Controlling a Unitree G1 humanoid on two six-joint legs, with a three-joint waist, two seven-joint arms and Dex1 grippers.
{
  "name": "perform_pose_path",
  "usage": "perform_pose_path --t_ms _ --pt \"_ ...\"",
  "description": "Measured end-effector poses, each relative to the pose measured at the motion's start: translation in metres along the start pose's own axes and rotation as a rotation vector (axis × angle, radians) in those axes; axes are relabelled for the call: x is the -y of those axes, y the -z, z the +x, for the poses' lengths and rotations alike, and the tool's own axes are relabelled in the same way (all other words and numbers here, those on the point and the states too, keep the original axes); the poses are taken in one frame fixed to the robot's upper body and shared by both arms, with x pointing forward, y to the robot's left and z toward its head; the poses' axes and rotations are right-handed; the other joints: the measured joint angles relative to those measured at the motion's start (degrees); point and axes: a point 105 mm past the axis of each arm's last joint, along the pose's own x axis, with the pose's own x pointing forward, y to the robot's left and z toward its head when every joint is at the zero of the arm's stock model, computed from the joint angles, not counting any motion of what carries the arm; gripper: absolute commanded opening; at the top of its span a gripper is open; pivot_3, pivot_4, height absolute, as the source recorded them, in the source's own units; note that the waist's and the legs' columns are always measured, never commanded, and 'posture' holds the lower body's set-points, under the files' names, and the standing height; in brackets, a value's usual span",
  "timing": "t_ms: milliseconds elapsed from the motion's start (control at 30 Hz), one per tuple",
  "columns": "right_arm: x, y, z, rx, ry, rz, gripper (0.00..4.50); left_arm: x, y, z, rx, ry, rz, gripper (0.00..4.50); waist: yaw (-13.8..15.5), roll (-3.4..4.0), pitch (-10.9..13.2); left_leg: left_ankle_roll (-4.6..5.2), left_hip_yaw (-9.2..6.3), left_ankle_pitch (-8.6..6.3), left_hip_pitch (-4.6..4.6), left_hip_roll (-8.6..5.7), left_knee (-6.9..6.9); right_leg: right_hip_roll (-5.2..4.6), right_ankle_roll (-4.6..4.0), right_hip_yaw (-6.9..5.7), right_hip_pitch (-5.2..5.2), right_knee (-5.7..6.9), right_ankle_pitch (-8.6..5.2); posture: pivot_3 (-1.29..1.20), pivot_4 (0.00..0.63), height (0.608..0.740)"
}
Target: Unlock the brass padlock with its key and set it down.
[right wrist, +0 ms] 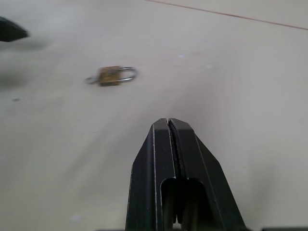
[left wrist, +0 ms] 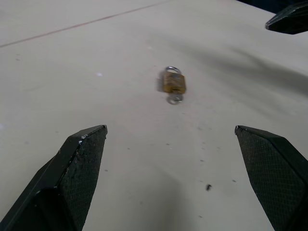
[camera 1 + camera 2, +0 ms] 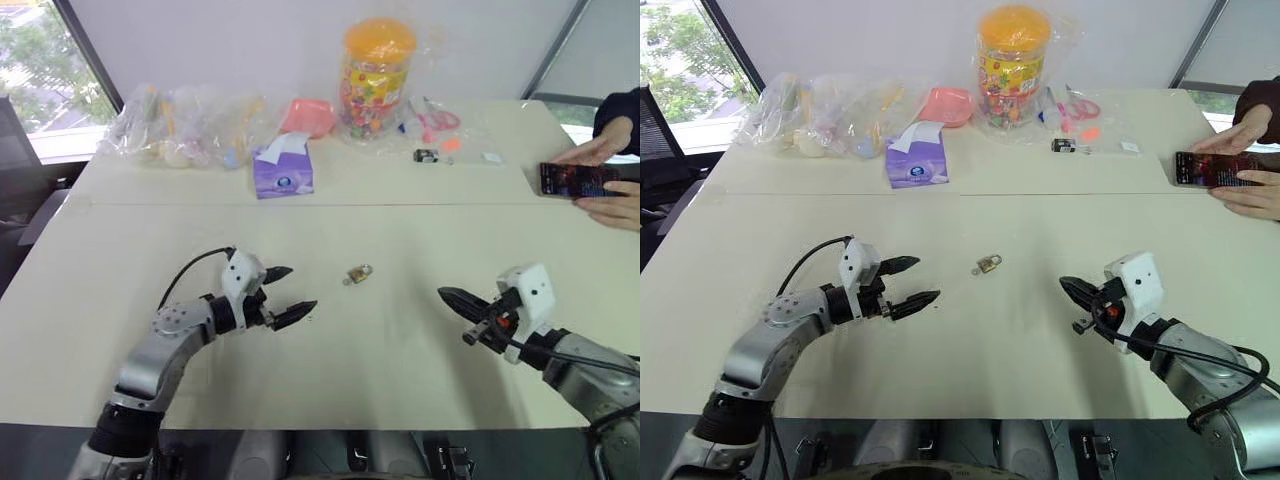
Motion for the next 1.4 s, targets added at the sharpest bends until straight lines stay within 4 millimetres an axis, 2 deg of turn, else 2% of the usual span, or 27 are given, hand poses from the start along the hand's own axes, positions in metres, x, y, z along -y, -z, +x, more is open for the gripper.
perform_pose_path --t_ms 100,367,600,733,1000,1100,1300,1333,1400 --pt "-0.006 -0.001 0.0 -0.011 -0.031 -0.003 0.0 0.001 -0.001 0.0 0.001 0.011 0.001 4.45 0.0 -0.03 0.0 0.0 0.0 0.0 0.0 0.0 0.02 0.06 -0.02 0.03 0.01 0.0 0.0 0.0 0.15 0.737" --pt "-0.005 0.0 -0.002 -0.047 -0.055 -0.021 0.0 0.008 -0.018 0.004 0.027 0.049 0.009 4.45 0.0 -0.11 0.1 0.0 0.0 0.0 0.0 0.0 0.07 0.07 0.03 0.05 0.02 0.0 0.02 0.0 0.15 0.737" --pt "-0.008 -0.002 0.0 -0.047 -0.09 -0.046 0.0 0.006 -0.021 0.006 0.004 0.056 0.003 4.45 0.0 -0.12 0.1 0.0 0.0 0.0 0.0 0.01 0.08 0.13 0.01 0.04 0.02 0.01 0.02 0.0 0.15 0.737" --pt "-0.003 -0.009 0.005 -0.027 -0.076 -0.076 0.0 0.008 -0.03 0.012 0.01 0.08 0.013 4.45 0.0 -0.13 0.1 0.0 0.01 0.0 0.0 0.0 0.13 0.14 0.0 0.06 0.04 0.01 0.05 0.0 0.15 0.737" --pt "0.0 -0.014 0.006 -0.043 -0.076 -0.123 0.0 0.011 -0.03 0.016 0.002 0.1 0.011 4.45 0.0 -0.13 0.1 0.01 0.01 0.0 -0.02 0.0 0.12 0.15 0.1 0.07 0.02 0.01 0.11 0.0 0.15 0.737" --pt "0.0 -0.021 0.007 -0.039 -0.096 -0.144 0.89 0.011 -0.035 0.02 0.013 0.112 0.029 4.5 0.0 -0.13 0.1 0.02 0.02 0.0 0.0 0.0 0.16 0.15 0.04 0.07 0.04 0.02 0.12 0.0 0.15 0.737" --pt "0.001 -0.044 0.022 -0.061 -0.205 -0.259 3.88 0.011 -0.04 0.028 0.019 0.151 0.044 4.5 -0.1 -0.17 0.1 0.02 0.05 0.0 0.02 0.01 0.17 0.2 0.03 0.09 0.03 0.03 0.15 0.0 0.15 0.737" --pt "0.0 -0.048 0.026 -0.064 -0.234 -0.278 4.26 0.013 -0.04 0.029 0.016 0.168 0.048 4.5 -0.1 -0.17 0.1 0.02 0.04 0.0 0.03 0.02 0.17 0.22 0.05 0.09 0.03 0.04 0.16 0.0 0.15 0.737" --pt "-0.001 -0.054 0.034 -0.096 -0.31 -0.319 4.43 0.014 -0.035 0.028 -0.005 0.192 0.048 4.5 -0.1 -0.17 0.1 0.02 0.04 0.0 0.01 0.02 0.14 0.22 0.07 0.09 0.02 0.03 0.17 0.0 0.15 0.737"
